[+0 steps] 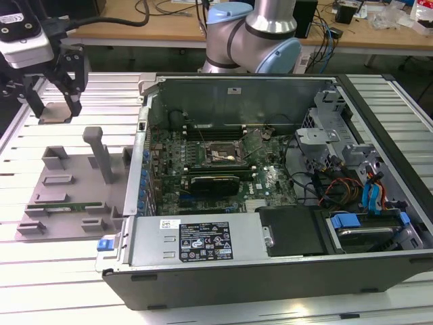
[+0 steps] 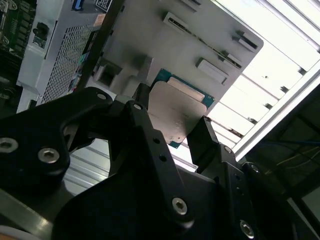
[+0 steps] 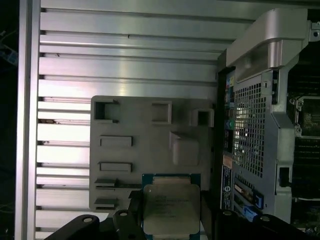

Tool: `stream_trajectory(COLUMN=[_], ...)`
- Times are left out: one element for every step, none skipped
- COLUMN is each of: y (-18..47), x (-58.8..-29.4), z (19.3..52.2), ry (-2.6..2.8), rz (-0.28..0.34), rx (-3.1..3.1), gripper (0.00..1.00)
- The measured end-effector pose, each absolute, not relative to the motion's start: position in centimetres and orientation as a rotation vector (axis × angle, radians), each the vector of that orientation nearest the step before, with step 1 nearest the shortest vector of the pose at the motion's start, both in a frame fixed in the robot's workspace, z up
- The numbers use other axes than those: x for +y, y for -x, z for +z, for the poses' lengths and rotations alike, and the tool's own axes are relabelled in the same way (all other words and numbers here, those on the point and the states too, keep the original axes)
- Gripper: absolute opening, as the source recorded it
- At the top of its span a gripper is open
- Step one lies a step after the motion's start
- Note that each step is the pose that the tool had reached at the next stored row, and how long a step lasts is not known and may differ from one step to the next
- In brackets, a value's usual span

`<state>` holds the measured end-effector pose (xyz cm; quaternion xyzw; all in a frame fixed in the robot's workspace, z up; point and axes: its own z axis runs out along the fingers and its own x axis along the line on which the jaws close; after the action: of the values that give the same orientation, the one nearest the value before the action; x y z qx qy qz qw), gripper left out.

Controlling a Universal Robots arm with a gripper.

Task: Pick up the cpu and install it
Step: 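Pick up the cpu and move it towards the insertion slot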

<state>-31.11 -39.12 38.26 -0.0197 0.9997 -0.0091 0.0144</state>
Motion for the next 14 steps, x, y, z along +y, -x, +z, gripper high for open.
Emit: stream_trajectory(y=[30.8,30.5,30.3,30.2,29.7,29.5,29.4,29.3,27.7,27.1,26.8,26.6,26.3,26.1], x=[-39.1,-39.1,-39.1,-39.1,-39.1,-39.1,-39.1,-39.1,-39.1,-39.1,-39.1,-39.1,-39.1,-39.1], z=[38.3,38.2,38.2,38.2,38.2,38.2,38.2,38.2,38.2,38.2,38.2,38.2,38.2,38.2], ry=[0.061,0.061,0.061,0.061,0.061,0.061,0.061,0.061,0.061,0.061,0.061,0.061,0.061,0.061], rz=[-0.028,-0.028,-0.028,-0.028,-0.029,-0.029,-0.029,-0.029,-0.029,-0.029,-0.029,-0.029,-0.029,-0.029], rx=[3.112,3.112,3.112,3.112,3.112,3.112,3.112,3.112,3.112,3.112,3.112,3.113,3.112,3.113], gripper=[0.55,0.55,0.55,0.55,0.55,0.55,0.55,0.55,0.55,0.55,0.55,0.55,0.55,0.55])
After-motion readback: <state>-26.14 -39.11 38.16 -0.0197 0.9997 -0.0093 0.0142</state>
